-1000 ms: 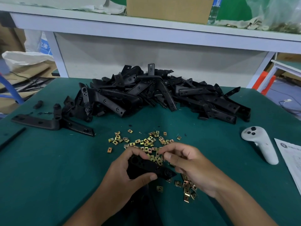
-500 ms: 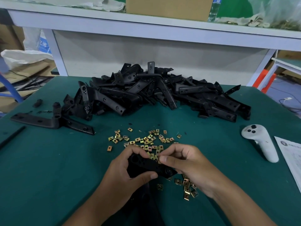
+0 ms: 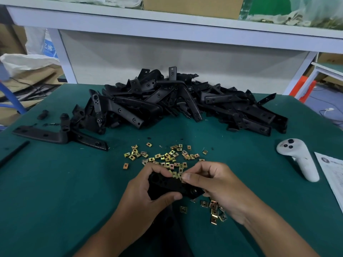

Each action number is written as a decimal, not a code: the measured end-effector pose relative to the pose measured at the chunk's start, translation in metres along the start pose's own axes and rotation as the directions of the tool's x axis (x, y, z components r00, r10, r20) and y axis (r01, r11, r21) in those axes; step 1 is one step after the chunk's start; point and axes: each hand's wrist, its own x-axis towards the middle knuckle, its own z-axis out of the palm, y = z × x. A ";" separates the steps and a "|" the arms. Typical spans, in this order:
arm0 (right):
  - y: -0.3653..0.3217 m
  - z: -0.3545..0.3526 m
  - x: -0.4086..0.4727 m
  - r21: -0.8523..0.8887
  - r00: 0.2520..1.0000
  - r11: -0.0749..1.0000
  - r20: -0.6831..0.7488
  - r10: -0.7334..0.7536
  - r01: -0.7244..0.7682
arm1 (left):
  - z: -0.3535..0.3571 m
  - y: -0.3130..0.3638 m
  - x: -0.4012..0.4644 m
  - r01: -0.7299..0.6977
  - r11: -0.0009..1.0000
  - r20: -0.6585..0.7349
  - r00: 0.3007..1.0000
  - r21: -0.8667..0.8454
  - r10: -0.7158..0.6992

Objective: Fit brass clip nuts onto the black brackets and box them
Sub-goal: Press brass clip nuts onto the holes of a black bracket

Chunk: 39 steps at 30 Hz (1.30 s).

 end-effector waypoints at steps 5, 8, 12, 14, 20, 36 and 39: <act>-0.002 0.001 -0.003 -0.089 0.996 0.992 0.013 -0.089 0.090 | 0.001 0.000 0.000 0.012 0.999 -0.017 1.000 -0.031 -0.012; -0.002 -0.002 -0.004 -0.154 0.991 0.979 0.045 -0.128 0.134 | 0.001 0.001 0.001 0.014 0.999 -0.033 0.999 -0.041 -0.015; -0.004 -0.004 -0.007 -0.192 0.981 0.967 0.128 -0.146 0.169 | 0.000 0.002 0.001 0.015 0.996 -0.046 0.999 -0.088 -0.019; -0.001 -0.007 -0.004 -0.166 0.979 0.977 0.176 -0.106 0.135 | 0.000 0.002 0.002 0.016 0.995 -0.047 0.999 -0.101 -0.021; 0.009 -0.021 0.021 0.602 0.991 0.790 0.018 0.130 -0.115 | -0.001 -0.001 0.002 0.039 0.996 -0.019 0.999 -0.085 -0.040; 0.003 -0.035 0.024 0.735 0.993 0.668 0.086 0.076 -0.115 | -0.001 -0.009 0.001 0.062 0.994 -0.010 0.998 -0.090 -0.063; 0.003 -0.033 0.021 0.648 0.991 0.751 0.109 0.077 -0.130 | 0.000 -0.010 0.002 0.051 0.997 -0.016 0.999 -0.057 -0.052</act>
